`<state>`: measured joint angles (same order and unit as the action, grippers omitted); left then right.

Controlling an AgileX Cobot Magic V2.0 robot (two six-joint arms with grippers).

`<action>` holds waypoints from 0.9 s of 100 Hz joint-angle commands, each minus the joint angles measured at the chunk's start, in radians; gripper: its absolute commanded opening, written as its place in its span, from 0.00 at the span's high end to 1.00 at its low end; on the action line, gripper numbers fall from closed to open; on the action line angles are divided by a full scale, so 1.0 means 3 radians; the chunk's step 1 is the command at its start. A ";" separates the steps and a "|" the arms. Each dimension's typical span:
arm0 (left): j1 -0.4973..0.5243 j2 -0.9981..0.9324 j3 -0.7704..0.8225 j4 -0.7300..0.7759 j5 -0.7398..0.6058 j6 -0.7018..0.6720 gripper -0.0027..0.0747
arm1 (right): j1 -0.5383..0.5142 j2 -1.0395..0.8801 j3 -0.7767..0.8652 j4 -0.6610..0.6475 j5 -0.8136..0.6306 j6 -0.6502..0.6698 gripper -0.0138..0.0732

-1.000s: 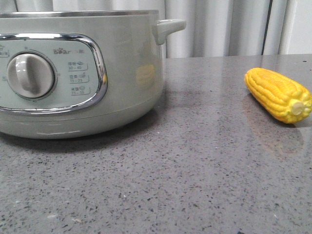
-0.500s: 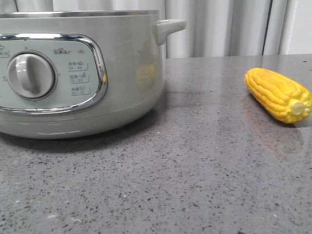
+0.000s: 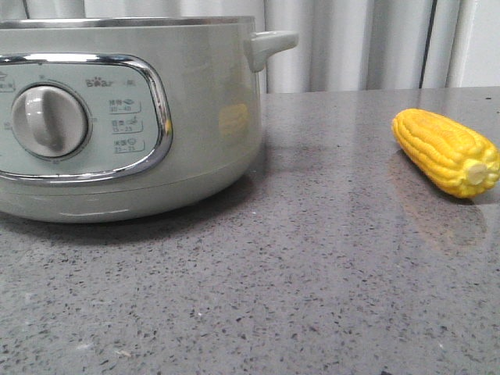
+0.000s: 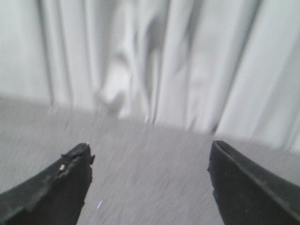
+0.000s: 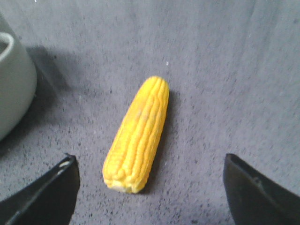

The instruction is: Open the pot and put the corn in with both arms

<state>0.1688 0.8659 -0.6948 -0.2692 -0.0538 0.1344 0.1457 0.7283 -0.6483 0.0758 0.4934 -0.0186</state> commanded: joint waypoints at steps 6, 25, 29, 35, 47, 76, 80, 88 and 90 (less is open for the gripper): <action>-0.0218 -0.0571 -0.0148 -0.0011 -0.0150 -0.0011 0.44 | 0.0010 0.0288 -0.0154 0.0063 -0.0065 -0.0022 0.21; -0.0438 -0.1274 -0.0148 -0.0096 0.0398 -0.0011 0.52 | 0.0010 0.0899 -0.0534 0.0063 0.0231 -0.0022 0.21; -0.0462 -0.1382 -0.0148 -0.0096 0.0517 -0.0011 0.53 | 0.0010 0.1021 -0.0659 0.0070 0.0292 -0.0022 0.21; -0.0488 -0.1495 -0.0148 -0.0096 0.0670 -0.0011 0.53 | 0.0010 0.1241 -0.0861 0.0091 0.0379 -0.0022 0.21; -0.0488 -0.1623 -0.0141 -0.0096 0.0854 -0.0011 0.53 | 0.0010 0.1621 -0.1226 0.0129 0.0504 -0.0022 0.21; -0.0488 -0.1635 -0.0141 -0.0250 0.0935 -0.0011 0.53 | 0.0010 0.2359 -0.1621 0.0226 0.0686 -0.0022 0.21; -0.0488 -0.1635 -0.0141 -0.0265 0.0935 -0.0011 0.53 | 0.0010 0.2417 -0.1621 0.0264 0.0714 -0.0022 0.21; -0.0488 -0.1635 -0.0141 -0.0282 0.0935 -0.0011 0.53 | 0.0010 0.2546 -0.1621 0.0270 0.0795 -0.0022 0.21; -0.0488 -0.1635 -0.0141 -0.0287 0.0935 -0.0011 0.53 | 0.0010 0.2574 -0.1621 0.0270 0.0827 -0.0022 0.21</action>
<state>0.0292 0.3640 -0.7086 -0.3314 0.2922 0.1344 0.1457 1.4978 -1.1012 0.1442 0.7430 -0.0186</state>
